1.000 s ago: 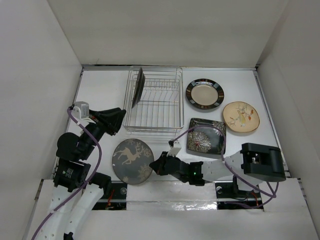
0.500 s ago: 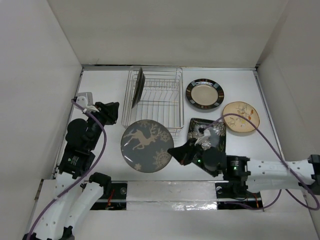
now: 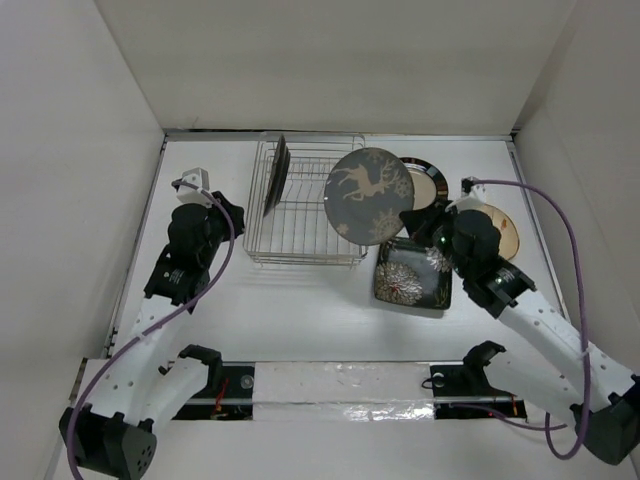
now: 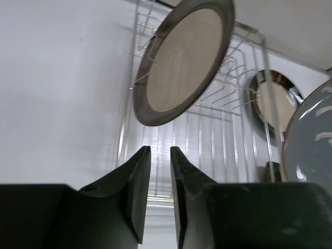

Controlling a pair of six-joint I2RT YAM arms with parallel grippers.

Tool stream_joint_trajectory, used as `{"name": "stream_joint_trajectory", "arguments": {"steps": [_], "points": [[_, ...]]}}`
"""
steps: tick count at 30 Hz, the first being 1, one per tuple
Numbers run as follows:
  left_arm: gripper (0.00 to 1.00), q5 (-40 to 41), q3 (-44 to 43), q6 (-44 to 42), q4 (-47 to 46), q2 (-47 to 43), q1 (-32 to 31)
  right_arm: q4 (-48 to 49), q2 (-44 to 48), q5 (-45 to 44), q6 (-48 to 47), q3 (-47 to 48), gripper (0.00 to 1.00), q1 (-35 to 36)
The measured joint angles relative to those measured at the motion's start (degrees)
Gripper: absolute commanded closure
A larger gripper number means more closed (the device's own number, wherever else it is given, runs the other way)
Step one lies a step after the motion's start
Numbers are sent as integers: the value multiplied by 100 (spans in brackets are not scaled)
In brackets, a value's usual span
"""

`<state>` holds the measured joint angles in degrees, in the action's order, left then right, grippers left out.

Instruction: Load the plates into the dish rack

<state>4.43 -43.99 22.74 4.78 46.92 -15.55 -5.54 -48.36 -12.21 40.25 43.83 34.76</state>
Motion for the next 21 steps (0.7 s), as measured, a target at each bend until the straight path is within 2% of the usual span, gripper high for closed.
{"name": "stream_joint_trajectory", "arguments": {"steps": [1,5,14,17,21], "points": [[71,33,-9,-11,28,107,74,4,-142,81,-46,68,100,-223],[65,74,-31,-149,177,487,289,-79,-894,98,-372,525,100,-772],[63,-146,-31,-481,472,793,304,-793,-2675,-592,-1252,2518,100,-811],[63,-219,-28,-540,619,601,304,-1027,-3211,-1069,-1519,3252,100,-680],[68,-221,42,-531,612,-101,304,-1523,-3836,-1663,-1718,4129,100,-487]]}}
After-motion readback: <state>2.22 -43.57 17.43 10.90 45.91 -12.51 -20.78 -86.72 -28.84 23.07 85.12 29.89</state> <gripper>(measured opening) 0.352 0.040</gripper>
